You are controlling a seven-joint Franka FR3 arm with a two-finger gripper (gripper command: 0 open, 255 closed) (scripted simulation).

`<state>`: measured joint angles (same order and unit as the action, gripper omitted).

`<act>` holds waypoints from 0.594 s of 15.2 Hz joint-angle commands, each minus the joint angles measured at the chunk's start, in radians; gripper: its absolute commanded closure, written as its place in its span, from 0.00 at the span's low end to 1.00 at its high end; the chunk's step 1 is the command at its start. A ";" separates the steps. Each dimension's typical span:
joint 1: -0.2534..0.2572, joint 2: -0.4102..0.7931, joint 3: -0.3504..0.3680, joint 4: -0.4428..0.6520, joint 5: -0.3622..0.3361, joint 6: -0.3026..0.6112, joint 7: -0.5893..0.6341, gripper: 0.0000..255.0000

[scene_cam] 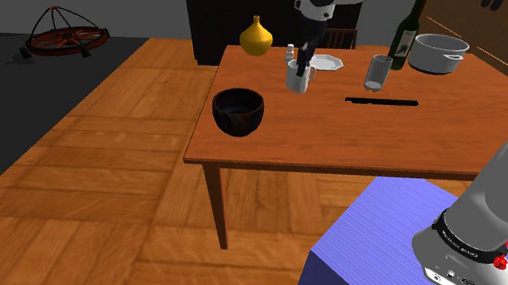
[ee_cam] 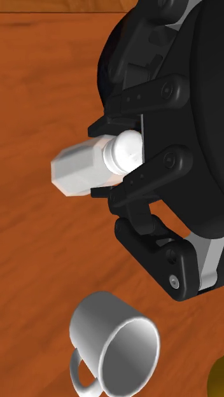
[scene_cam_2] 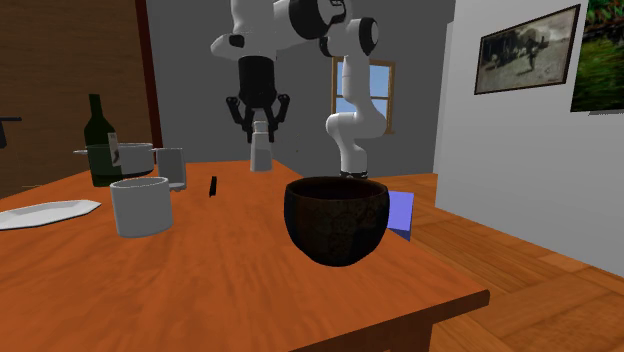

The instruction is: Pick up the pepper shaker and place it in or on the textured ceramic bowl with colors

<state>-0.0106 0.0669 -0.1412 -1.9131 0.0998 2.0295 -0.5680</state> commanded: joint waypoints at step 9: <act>0.001 -0.023 0.000 0.106 -0.009 -0.128 0.015 1.00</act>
<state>-0.0093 0.0458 -0.1406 -1.8167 0.0917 1.9130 -0.5531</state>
